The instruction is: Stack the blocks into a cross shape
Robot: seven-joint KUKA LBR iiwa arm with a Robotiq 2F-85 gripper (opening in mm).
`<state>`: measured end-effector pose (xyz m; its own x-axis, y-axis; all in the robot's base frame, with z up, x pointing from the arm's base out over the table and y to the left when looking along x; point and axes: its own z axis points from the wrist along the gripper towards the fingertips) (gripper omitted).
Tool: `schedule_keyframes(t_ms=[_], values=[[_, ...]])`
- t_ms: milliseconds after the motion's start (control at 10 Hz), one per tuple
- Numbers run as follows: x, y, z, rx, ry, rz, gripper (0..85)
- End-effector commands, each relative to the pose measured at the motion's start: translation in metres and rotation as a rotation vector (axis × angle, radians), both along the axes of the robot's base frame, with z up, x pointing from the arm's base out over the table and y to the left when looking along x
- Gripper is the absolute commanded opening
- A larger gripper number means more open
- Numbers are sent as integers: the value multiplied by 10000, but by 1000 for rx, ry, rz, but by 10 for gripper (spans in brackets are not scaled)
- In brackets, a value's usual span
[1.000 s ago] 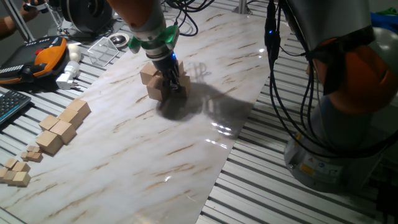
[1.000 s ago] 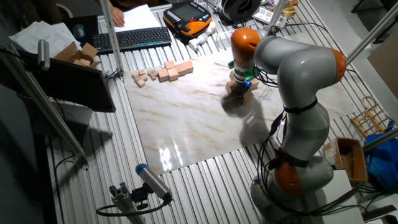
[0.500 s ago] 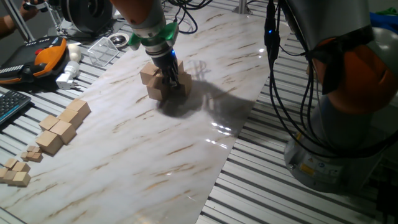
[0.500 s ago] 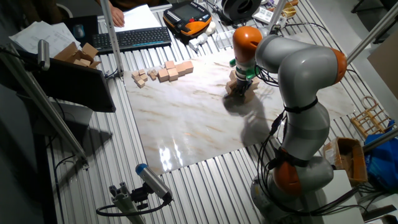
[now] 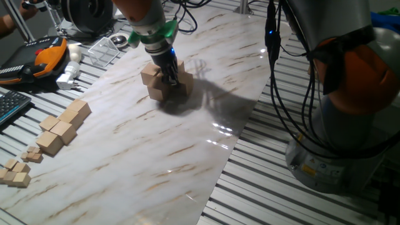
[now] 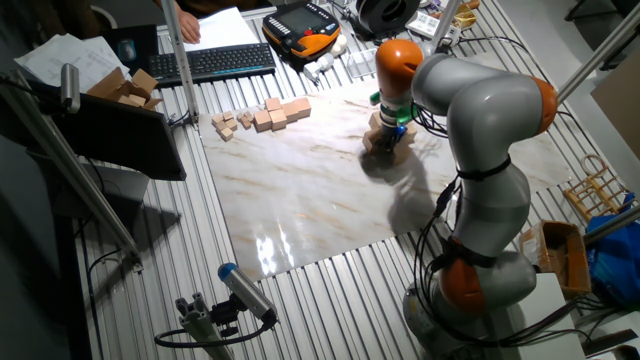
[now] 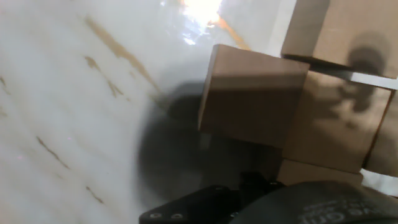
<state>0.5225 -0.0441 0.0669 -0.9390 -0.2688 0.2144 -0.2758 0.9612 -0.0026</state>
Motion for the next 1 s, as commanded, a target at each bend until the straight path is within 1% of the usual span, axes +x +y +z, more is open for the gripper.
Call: schedule_keyframes(t_ms=[0,100,200,300,400,500,700,800,900], values=[[3,52,37,6,2,-15,0],[3,140,125,14,8,-42,0],[-4,234,244,6,15,-61,0],[-14,286,323,-8,16,-64,0],[-9,276,378,-25,16,-51,0],[18,233,423,-17,24,-42,0],[76,228,545,21,42,-56,0],[84,260,635,21,41,-67,0],[92,307,741,15,40,-81,0]])
